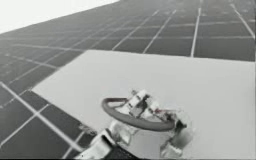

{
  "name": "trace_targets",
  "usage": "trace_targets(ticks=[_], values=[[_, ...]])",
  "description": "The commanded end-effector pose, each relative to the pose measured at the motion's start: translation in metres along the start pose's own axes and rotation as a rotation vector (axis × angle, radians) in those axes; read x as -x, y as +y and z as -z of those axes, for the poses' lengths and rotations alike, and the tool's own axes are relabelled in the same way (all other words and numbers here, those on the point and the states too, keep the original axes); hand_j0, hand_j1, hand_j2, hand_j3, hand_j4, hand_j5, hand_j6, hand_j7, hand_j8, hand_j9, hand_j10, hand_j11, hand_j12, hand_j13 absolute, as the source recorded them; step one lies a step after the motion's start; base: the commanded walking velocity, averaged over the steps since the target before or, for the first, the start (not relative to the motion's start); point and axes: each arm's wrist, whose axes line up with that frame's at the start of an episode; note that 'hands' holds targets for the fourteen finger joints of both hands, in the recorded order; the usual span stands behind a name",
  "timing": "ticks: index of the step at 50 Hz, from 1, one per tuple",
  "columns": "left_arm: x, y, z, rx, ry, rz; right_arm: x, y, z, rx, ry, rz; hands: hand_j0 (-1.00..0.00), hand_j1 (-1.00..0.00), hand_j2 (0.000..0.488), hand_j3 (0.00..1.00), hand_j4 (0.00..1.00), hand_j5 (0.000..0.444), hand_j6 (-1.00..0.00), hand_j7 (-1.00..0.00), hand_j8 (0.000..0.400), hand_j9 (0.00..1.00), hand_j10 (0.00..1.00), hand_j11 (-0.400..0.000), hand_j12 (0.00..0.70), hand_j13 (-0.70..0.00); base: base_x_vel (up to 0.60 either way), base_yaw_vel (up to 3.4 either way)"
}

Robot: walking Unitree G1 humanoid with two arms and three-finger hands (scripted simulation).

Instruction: Pick up and drop off the object

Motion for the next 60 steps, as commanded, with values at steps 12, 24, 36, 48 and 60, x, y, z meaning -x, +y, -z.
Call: trace_targets(ticks=[12,24,36,48,60], values=[[0.0307,0.0449,0.0381,0.005,0.079,-0.271,-0.1913,0.0495,-0.0642,0.087,0.643,0.139,0.0,0.0,0.0,1.0,1.0,0.0,0.0,0.0,0.0,1.0,1.0,-0.4,0.0,-0.7,0.09,5.49],[0.0307,0.0449,0.0381,0.005,0.079,-0.271,-0.1913,0.0495,-0.0642,0.087,0.643,0.139,0.0,0.0,0.0,1.0,1.0,0.0,0.0,0.0,0.0,1.0,1.0,-0.4,0.0,-0.7,0.1,4.57],[0.0307,0.0449,0.0381,0.005,0.079,-0.271,-0.1913,0.0495,-0.0642,0.087,0.643,0.139,0.0,0.0,0.0,1.0,1.0,0.0,0.0,0.0,0.0,1.0,1.0,-0.4,0.0,-0.7,0.13,3.5],[0.0307,0.0449,0.0381,0.005,0.079,-0.271,-0.1913,0.0495,-0.0642,0.087,0.643,0.139,0.0,0.0,0.0,1.0,1.0,0.0,0.0,0.0,0.0,1.0,1.0,-0.4,0.0,-0.7,0.18,2.38],[0.0307,0.0449,0.0381,0.005,0.079,-0.271,-0.1913,0.0495,-0.0642,0.087,0.643,0.139,0.0,0.0,0.0,1.0,1.0,0.0,0.0,0.0,0.0,1.0,1.0,-0.4,0.0,-0.7,0.25,1.4]])
